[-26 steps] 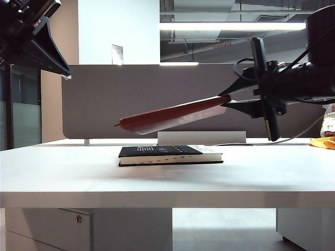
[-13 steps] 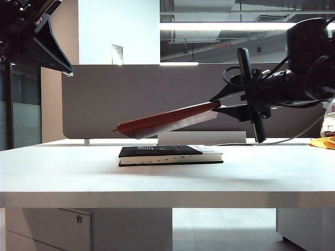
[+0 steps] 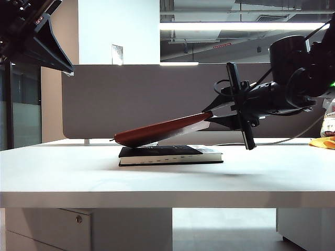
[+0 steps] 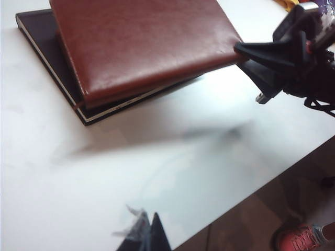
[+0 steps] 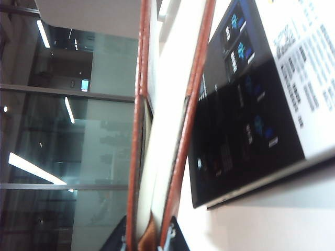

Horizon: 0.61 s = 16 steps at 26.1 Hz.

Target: Pick up the red book and place it on top of the black book.

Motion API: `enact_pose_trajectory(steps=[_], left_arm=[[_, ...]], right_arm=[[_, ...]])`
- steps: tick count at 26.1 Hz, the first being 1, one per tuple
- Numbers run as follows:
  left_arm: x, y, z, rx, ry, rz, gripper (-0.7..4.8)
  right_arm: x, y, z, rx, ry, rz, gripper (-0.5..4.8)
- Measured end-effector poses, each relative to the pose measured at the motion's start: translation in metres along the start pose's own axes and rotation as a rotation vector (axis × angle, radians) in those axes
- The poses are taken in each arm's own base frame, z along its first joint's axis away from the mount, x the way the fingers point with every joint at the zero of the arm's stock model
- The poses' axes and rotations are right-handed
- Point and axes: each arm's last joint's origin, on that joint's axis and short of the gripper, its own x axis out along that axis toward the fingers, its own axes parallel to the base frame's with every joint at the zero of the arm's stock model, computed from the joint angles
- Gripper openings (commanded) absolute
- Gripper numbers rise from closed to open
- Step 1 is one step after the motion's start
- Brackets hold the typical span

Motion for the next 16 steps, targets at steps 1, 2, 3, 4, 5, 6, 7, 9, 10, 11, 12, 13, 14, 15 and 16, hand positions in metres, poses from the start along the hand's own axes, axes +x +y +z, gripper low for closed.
enact_pose_trajectory(steps=[1, 2, 3, 4, 5, 6, 7, 9, 10, 11, 12, 13, 14, 15, 16], left_arm=[[0.000, 0.000, 0.000, 0.000, -0.001, 0.000, -0.05], [0.000, 0.000, 0.000, 0.001, -0.001, 0.000, -0.05], [0.000, 0.000, 0.000, 0.000, 0.000, 0.001, -0.05], [0.000, 0.000, 0.000, 0.000, -0.001, 0.000, -0.05], [0.000, 0.000, 0.000, 0.000, -0.001, 0.000, -0.05], [0.000, 0.000, 0.000, 0.001, -0.001, 0.000, -0.05], [0.000, 0.000, 0.000, 0.000, 0.000, 0.000, -0.05], [0.000, 0.000, 0.000, 0.000, -0.001, 0.000, -0.05], [0.000, 0.000, 0.000, 0.000, -0.001, 0.000, -0.05], [0.000, 0.000, 0.000, 0.000, -0.001, 0.000, -0.05], [0.000, 0.000, 0.000, 0.001, -0.001, 0.000, -0.05], [0.000, 0.000, 0.000, 0.001, -0.001, 0.000, -0.05], [0.001, -0.001, 0.000, 0.012, 0.001, -0.004, -0.05], [0.001, -0.003, 0.000, 0.019, 0.003, -0.009, -0.05], [0.002, -0.004, 0.000, 0.025, 0.006, -0.015, -0.05]], right_arm=[[0.002, 0.001, 0.002, 0.005, 0.001, -0.007, -0.02], [0.006, 0.003, 0.005, 0.006, 0.002, -0.010, -0.02], [0.008, 0.004, 0.006, 0.006, 0.002, -0.011, -0.02], [0.010, 0.003, 0.008, 0.011, 0.001, -0.020, -0.02], [0.011, 0.003, 0.009, 0.015, 0.001, -0.027, -0.02], [0.014, 0.002, 0.010, 0.025, 0.000, -0.042, -0.02], [0.015, 0.001, 0.011, 0.030, 0.001, -0.051, -0.02], [0.015, -0.001, 0.011, 0.039, -0.006, -0.067, -0.02], [0.015, -0.002, 0.011, 0.046, -0.017, -0.084, -0.02], [0.015, -0.003, 0.011, 0.050, -0.022, -0.093, -0.02], [0.016, -0.006, 0.011, 0.054, -0.029, -0.101, -0.02], [0.016, -0.007, 0.012, 0.056, -0.031, -0.104, -0.02], [0.019, -0.010, 0.014, 0.059, -0.034, -0.109, -0.02], [0.020, -0.011, 0.015, 0.060, -0.035, -0.111, -0.02], [0.023, -0.011, 0.018, 0.058, -0.034, -0.106, -0.02]])
